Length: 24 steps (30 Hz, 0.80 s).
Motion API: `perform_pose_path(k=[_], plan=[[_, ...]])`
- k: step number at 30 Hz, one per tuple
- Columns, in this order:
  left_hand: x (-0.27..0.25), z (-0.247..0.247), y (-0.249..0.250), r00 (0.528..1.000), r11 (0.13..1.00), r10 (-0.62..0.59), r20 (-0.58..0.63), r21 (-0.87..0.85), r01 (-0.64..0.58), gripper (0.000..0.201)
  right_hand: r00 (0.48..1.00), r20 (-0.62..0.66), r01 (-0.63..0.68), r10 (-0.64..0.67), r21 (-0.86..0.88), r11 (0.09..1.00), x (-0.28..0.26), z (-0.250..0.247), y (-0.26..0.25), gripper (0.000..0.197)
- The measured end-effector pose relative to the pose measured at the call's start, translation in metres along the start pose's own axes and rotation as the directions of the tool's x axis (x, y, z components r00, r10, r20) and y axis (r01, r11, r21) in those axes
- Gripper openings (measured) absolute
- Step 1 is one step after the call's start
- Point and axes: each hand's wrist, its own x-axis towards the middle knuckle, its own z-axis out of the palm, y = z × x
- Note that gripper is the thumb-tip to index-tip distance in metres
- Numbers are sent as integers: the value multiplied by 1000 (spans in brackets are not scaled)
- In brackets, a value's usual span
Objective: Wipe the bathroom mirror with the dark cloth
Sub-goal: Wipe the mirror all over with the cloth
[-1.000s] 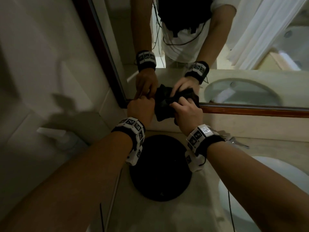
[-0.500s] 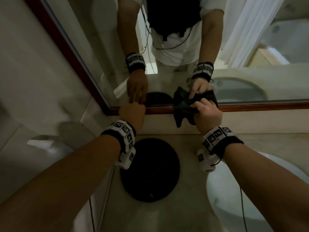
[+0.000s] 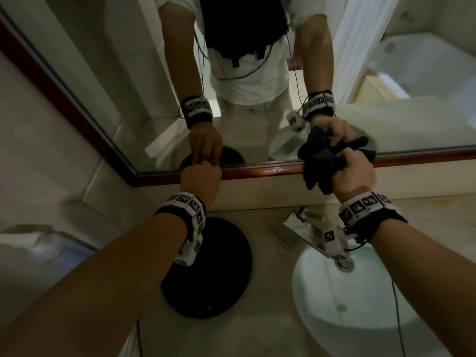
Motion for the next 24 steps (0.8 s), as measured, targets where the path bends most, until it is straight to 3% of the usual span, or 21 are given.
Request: perform_pose_path(k=[3,9,13,16,18,21,24], plan=[[2,1,-2,1000,999,17,-25,-49,-18,31,1000,8,2,-2,-22,1000,-1,1,-10,3],[2,-4,1,1000,996,29,9,-82,-28,25,992,53,113,-113,-9,994,-20,21,-52,7],[-2,-8,-1,997,995,-13,74,-93,20,18,968,-51,248,-246,29,968,-37,54,-90,6],[2,-7,-3,1000,999,24,3,-40,-24,24,925,-98,370,-368,2,929,-51,74,-117,5],[-2,-7,-4,998,997,59,16,49,-60,12,926,-88,370,-367,20,929,-55,78,-127,10],[-6,-10,-3,998,999,40,53,21,-41,9,926,-94,370,-365,45,928,-56,77,-127,8],[-1,-5,-6,999,999,31,9,17,-31,25,937,-46,348,-346,59,936,-52,73,-120,11]])
